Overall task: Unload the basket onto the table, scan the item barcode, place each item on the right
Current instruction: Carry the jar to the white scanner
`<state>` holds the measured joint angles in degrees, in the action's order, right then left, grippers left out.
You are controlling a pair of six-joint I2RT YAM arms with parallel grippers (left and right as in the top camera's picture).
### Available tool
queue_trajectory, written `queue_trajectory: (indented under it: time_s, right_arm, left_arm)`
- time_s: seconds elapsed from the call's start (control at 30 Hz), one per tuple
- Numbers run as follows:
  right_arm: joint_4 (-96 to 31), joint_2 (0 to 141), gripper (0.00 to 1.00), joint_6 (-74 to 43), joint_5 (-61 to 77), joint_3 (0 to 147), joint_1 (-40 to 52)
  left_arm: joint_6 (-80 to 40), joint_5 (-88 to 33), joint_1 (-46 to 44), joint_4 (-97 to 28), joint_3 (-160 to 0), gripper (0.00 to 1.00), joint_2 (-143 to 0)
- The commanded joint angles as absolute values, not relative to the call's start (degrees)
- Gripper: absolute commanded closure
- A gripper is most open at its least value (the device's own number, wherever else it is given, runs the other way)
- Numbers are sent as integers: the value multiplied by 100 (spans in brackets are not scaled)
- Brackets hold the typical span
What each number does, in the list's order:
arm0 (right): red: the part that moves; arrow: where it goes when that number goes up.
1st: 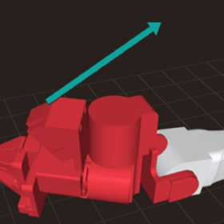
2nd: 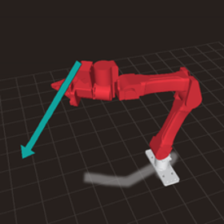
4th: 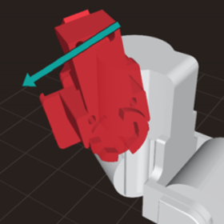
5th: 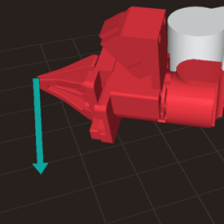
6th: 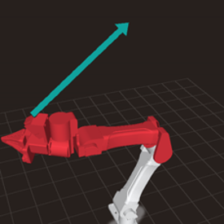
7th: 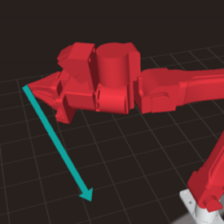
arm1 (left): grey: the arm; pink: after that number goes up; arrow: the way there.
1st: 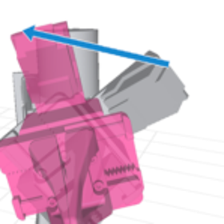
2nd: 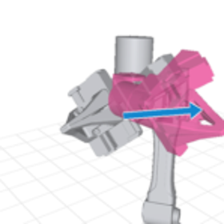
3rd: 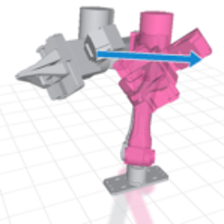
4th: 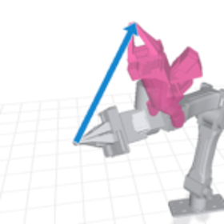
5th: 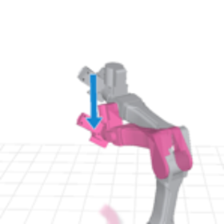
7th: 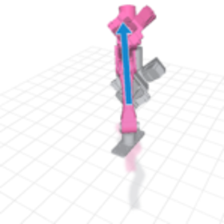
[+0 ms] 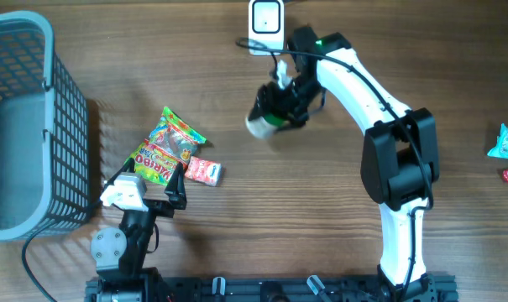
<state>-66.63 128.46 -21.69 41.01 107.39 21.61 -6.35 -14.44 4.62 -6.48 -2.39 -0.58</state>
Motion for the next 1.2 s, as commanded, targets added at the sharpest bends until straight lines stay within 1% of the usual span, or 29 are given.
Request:
queue_trajectory:
  time_s: [0.0,0.07,0.13,0.27,0.5,0.57,0.73,0.8,0.83,0.97,1.17]
  right_arm:
    - [-5400,12899,47,-2429,4499,11131,2239]
    - [-4401,12901,47,-2434,4276,11131,2239]
    - [-3706,12901,45,-2432,3514,11131,2239]
    - [-2753,12905,44,-2392,2250,11126,2239]
    - [-1247,12975,43,-2003,860,11124,2244]
    - [-845,13107,43,-1953,587,11124,2244]
    - [47,13616,44,-1940,576,11124,2191]
    - [871,13939,45,-1485,563,11124,2178]
    - [1081,13985,44,-1354,499,11124,2178]
    - [1420,14046,42,-1236,-84,11124,2178]
    - [1337,14044,42,-1046,-130,11126,2150]
  left_arm:
    - [-628,-1391,489,-642,-180,0,-75]
    - [-626,-1389,489,-642,-180,0,-75]
    - [-628,-1389,489,-642,-180,0,-75]
    - [-628,-1389,489,-642,-180,0,-75]
    - [-628,-1389,489,-642,-180,0,-75]
    - [-628,-1389,489,-642,-180,0,-75]
    - [-628,-1389,489,-642,-180,0,-75]
    - [-626,-1389,489,-642,-180,0,-75]
    - [-628,-1389,489,-642,-180,0,-75]
    - [-628,-1391,489,-642,-180,0,-75]
    - [-628,-1391,489,-642,-180,0,-75]
